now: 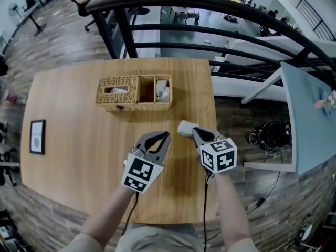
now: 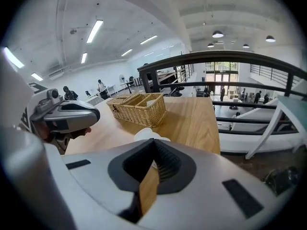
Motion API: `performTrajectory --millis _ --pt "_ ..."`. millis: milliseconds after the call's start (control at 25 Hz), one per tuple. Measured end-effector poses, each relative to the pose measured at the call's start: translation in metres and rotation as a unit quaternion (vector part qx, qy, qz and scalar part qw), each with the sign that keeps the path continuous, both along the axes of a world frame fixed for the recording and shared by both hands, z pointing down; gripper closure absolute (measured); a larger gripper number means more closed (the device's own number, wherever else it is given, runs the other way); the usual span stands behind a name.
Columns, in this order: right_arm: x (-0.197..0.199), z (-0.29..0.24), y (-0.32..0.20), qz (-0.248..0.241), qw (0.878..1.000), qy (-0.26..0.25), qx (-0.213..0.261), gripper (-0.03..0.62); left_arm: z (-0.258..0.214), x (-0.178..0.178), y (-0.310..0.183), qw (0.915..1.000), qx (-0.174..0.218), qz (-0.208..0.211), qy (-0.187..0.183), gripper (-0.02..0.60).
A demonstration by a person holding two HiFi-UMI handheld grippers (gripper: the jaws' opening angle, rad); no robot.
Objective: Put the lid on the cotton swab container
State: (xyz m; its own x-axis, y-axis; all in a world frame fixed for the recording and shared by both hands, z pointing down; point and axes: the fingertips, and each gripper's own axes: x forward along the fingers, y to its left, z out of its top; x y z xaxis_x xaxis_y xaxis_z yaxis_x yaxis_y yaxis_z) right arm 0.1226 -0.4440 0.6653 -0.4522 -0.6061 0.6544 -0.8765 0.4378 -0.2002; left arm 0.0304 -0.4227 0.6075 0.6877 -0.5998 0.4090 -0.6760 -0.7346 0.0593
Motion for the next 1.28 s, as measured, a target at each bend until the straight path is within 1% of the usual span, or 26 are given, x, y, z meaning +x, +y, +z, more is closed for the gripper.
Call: performTrajectory --millis 80,160,360,520,640,800,920,1120,1280 --pt "-0.001 -0.001 0.001 0.001 1.0 0.006 0.0 0.569 -0.005 0.0 0.004 1.0 0.001 0.003 -0.002 0.555" --pt "-0.002 -0.006 0.004 0.007 1.0 0.006 0.013 0.569 -0.013 -0.003 0.006 0.9999 0.006 0.006 -0.006 0.555" --pt "-0.008 -0.04 0.022 0.019 0.999 -0.01 0.041 0.569 -0.044 -0.017 0.01 0.9997 0.024 -0.004 -0.009 0.555" --pt "-0.01 -0.091 0.035 0.026 0.997 -0.021 0.068 0.569 -0.082 -0.024 0.017 0.9991 0.043 -0.008 -0.003 0.555" --pt "-0.015 -0.136 0.047 0.02 0.995 -0.021 0.096 0.569 -0.11 -0.028 0.026 0.9986 0.052 -0.006 0.002 0.555" --pt "-0.024 -0.196 0.071 0.006 0.991 -0.02 0.13 0.569 -0.153 -0.031 0.05 0.9964 0.085 -0.004 -0.004 0.555" --pt "-0.028 -0.234 0.087 0.001 0.987 -0.029 0.158 0.569 -0.18 -0.031 0.067 0.9951 0.099 -0.001 0.004 0.555" --pt "-0.031 -0.286 0.119 -0.003 0.979 -0.038 0.202 0.569 -0.219 -0.036 0.093 0.993 0.117 0.002 0.013 0.555" --pt "-0.032 -0.313 0.147 -0.001 0.971 -0.048 0.232 0.569 -0.242 -0.043 0.118 0.9913 0.129 -0.002 0.028 0.555"
